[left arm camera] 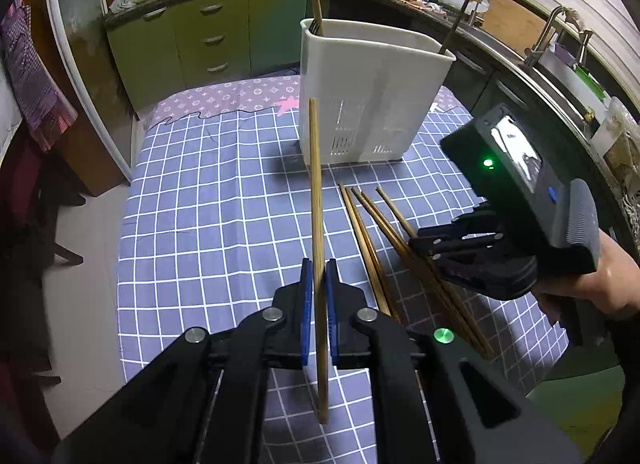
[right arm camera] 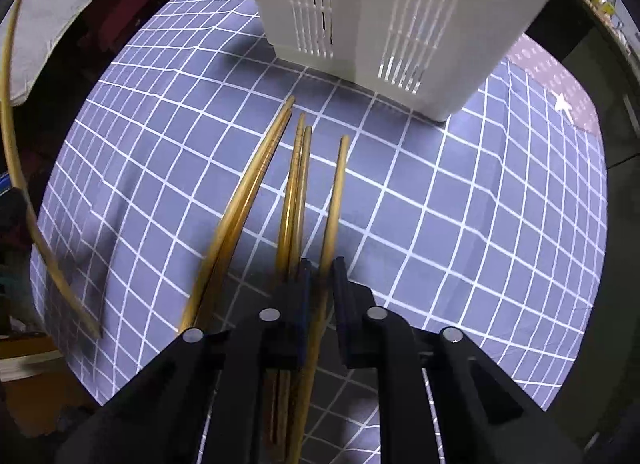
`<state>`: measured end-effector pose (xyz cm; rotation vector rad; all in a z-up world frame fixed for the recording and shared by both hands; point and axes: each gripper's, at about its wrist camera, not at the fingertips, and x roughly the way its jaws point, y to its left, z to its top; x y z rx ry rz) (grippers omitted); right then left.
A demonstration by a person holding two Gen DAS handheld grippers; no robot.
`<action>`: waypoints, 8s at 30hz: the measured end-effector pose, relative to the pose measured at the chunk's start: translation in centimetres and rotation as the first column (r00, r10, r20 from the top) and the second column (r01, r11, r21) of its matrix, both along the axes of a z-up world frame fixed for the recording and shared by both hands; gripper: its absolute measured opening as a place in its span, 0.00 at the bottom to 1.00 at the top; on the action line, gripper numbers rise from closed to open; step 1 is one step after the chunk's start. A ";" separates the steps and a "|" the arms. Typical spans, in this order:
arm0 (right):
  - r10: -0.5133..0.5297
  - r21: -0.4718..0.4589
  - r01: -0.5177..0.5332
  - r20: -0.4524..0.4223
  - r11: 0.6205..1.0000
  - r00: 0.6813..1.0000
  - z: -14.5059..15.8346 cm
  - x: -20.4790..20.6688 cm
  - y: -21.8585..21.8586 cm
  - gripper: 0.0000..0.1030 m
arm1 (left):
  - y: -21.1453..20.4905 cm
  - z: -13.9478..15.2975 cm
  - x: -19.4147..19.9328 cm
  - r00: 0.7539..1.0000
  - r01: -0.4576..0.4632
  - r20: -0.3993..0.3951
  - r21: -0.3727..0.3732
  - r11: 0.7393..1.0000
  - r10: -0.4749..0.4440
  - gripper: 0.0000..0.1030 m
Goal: Organize utensils
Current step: 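Lift the chopsticks upright toward the white caddy with both tools, then drop the chopsticks into the white caddy with both tools, then lower the left tool and grasp a wooden chopstick while the right tool grasps another, then lift the chopsticks upright toward the white caddy with both tools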
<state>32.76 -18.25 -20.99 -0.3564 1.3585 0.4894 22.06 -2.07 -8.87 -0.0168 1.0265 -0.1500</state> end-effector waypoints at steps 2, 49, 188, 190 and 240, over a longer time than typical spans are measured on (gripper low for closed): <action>-0.004 -0.001 0.004 0.000 1.000 1.000 -0.1 0.0 0.2 0.07 | 0.0 0.1 -0.2 1.000 0.007 0.002 -0.002 1.000 -0.007 0.06; -0.158 0.366 -0.011 0.430 0.930 0.889 16.0 -12.9 -12.0 0.07 | 0.2 5.8 -5.1 0.966 0.095 0.243 -0.010 0.995 -0.089 0.06; 0.065 0.029 -0.064 -0.026 0.998 0.998 0.1 0.3 -0.1 0.11 | -0.5 2.0 -2.6 0.989 0.009 0.149 0.060 0.998 -0.017 0.06; 0.076 0.007 -0.076 -0.032 0.997 0.997 -0.1 0.3 0.4 0.11 | -0.3 2.1 -2.9 0.988 0.014 0.150 0.057 0.998 -0.022 0.06; -0.088 0.287 -0.039 0.418 0.957 0.904 13.4 -12.4 -9.8 0.07 | 0.1 3.7 -6.9 0.969 0.067 0.236 0.055 0.996 -0.078 0.06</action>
